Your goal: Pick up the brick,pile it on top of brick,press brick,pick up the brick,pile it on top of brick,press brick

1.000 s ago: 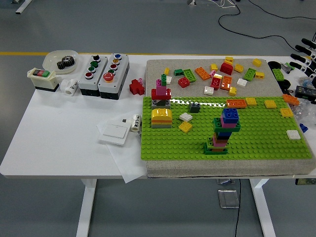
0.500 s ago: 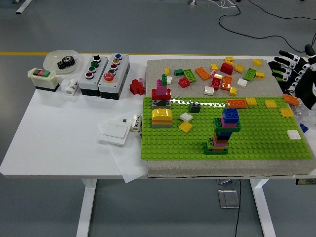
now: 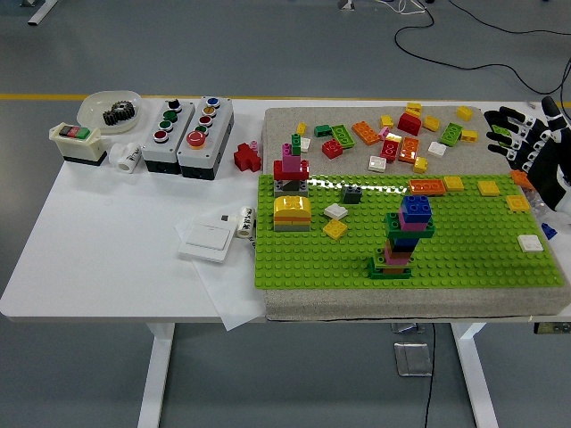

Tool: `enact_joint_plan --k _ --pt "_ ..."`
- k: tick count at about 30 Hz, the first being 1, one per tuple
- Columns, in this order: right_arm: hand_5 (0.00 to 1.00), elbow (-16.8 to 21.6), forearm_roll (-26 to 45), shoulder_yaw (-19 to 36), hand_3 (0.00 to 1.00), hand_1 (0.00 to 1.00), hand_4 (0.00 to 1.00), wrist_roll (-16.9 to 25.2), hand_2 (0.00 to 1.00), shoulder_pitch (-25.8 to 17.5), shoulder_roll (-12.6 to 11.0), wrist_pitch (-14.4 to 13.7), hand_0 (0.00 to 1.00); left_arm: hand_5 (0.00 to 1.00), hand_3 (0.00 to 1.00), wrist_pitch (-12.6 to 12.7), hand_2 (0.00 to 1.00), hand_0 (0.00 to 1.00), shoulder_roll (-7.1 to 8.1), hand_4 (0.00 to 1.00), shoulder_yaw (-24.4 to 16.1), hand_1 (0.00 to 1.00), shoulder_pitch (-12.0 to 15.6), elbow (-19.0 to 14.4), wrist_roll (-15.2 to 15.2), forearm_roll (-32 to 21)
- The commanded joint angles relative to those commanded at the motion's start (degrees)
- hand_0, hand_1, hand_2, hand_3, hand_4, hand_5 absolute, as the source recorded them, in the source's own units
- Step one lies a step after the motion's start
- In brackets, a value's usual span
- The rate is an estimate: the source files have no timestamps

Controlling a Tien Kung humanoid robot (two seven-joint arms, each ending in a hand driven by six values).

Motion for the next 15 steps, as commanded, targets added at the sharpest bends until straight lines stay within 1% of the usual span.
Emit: enact_joint_plan --k 2,6,7,9,11,12,15 --pt "0.998 -0.1 0.0 -0.2 0.84 0.812 0.998 0.5 0.83 0.1 0.0 -0.6 0.855 0.815 0.62 0.0 0.602 0.454 0.0 0.656 0.0 0.549 -0.1 0.0 -0.1 -0.1" --pt "0.997 -0.7 0.4 -0.9 0.84 0.813 0.998 2.4 0.829 0.2 0.4 -3.3 0.854 0.812 0.619 0.0 0.603 0.453 0.04 0.65 0.2 0.549 -0.2 0.0 -0.2 -0.4" --pt "0.997 -1.2 0.4 -1.2 0.84 0.813 0.998 3.3 0.829 0.3 0.9 -4.9 0.854 0.812 0.619 0.0 0.603 0.453 0.05 0.65 0.3 0.549 -0.3 0.0 -0.3 -0.5" --pt "0.997 -1.4 0.2 -1.3 0.84 0.813 0.998 3.7 0.829 0.3 1.1 -5.5 0.854 0.812 0.619 0.0 0.603 0.453 0.05 0.65 0.3 0.549 -0.3 0.0 -0.3 -0.6" --pt "0.997 -2.1 -0.5 -1.5 0.84 0.813 0.998 4.9 0.829 0.2 2.1 -7.5 0.854 0.812 0.619 0.1 0.603 0.453 0.05 0.65 0.5 0.549 -0.2 0.0 -0.3 -0.8" --pt "0.976 -2.4 -0.8 -1.4 0.841 0.813 0.998 5.3 0.82 0.1 2.5 -8.1 0.849 0.812 0.617 0.1 0.603 0.455 0.05 0.647 0.5 0.549 -0.3 0.0 -0.3 -0.7" --pt "0.976 -3.4 -1.0 -1.1 0.841 0.813 0.998 6.8 0.82 0.1 4.0 -10.4 0.849 0.812 0.617 0.1 0.603 0.455 0.15 0.647 0.6 0.549 -0.3 -0.1 -0.3 -0.7"
